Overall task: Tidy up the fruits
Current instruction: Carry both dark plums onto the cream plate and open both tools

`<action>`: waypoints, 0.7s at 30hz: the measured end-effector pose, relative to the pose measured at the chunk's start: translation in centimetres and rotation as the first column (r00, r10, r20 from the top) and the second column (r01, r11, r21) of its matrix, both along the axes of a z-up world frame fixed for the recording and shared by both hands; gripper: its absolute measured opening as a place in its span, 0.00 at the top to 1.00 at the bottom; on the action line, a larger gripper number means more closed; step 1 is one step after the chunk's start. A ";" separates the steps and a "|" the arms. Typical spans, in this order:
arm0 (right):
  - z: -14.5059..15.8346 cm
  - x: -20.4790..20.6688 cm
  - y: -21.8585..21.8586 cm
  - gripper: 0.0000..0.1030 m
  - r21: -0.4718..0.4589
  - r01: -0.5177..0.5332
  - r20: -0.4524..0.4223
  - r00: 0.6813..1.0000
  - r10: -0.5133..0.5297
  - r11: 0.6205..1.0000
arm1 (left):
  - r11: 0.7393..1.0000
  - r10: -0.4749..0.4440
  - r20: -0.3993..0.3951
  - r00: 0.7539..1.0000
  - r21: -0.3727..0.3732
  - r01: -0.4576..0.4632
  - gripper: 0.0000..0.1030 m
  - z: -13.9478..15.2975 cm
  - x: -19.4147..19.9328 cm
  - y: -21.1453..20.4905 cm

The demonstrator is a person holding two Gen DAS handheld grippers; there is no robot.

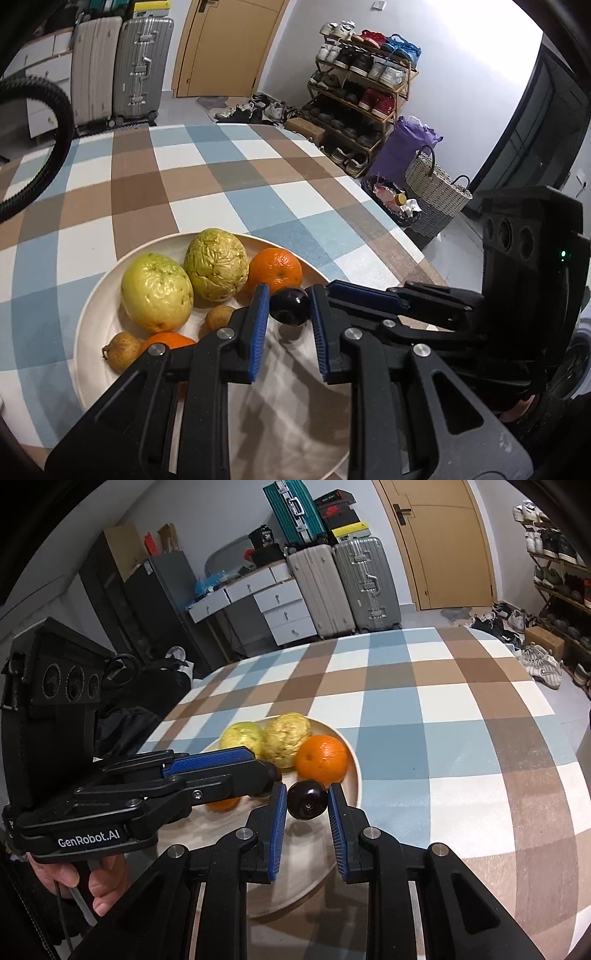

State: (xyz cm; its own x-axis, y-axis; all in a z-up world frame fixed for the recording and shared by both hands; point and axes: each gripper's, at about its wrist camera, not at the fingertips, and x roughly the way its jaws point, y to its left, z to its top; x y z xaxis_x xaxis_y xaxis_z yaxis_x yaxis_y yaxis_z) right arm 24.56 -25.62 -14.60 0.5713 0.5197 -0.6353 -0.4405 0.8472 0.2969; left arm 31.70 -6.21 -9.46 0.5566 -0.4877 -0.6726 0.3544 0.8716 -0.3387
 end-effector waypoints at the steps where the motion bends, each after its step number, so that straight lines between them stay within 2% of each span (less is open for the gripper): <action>1: -0.2 0.3 0.0 0.77 0.000 0.005 -0.007 1.000 -0.005 1.000 | 1.000 0.000 -0.001 1.000 0.003 0.000 0.81 -0.1 0.1 -0.1; 7: -0.9 1.3 -0.2 0.77 0.025 0.023 -0.044 0.999 -0.022 0.999 | 1.000 0.014 -0.028 0.999 0.007 -0.014 0.80 -0.1 0.7 -0.1; 9: -0.9 1.2 -0.2 0.75 0.029 0.021 -0.046 0.999 -0.019 0.999 | 1.000 0.014 -0.029 0.999 0.007 -0.014 0.74 0.3 0.3 0.0; 12: -0.2 0.7 -1.1 0.69 0.068 0.045 -0.030 0.999 -0.043 0.997 | 1.000 0.026 -0.009 1.000 -0.004 -0.026 0.58 1.3 -0.7 0.3; 14: 0.4 0.2 -1.7 0.59 0.097 0.057 -0.010 0.998 -0.057 0.994 | 0.999 0.036 0.003 0.999 0.003 -0.036 0.46 2.0 -1.7 0.4; 18: 2.3 -1.8 -2.9 0.53 0.142 0.076 0.051 0.995 -0.084 0.987 | 0.998 0.042 0.041 0.998 0.039 -0.044 0.43 3.7 -4.3 0.3; 21: 3.4 -3.5 -3.4 0.46 0.153 0.077 0.079 0.993 -0.090 0.985 | 0.997 0.047 0.079 0.996 0.060 -0.052 0.37 5.0 -6.6 0.1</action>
State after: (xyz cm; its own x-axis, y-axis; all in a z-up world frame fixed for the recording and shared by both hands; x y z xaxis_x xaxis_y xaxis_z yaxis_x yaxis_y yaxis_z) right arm 21.08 -28.98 -11.24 0.6655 0.5535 -0.5008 -0.3994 0.8308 0.3876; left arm 25.10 -6.08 -4.49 0.6306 -0.4170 -0.6545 0.3330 0.9072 -0.2571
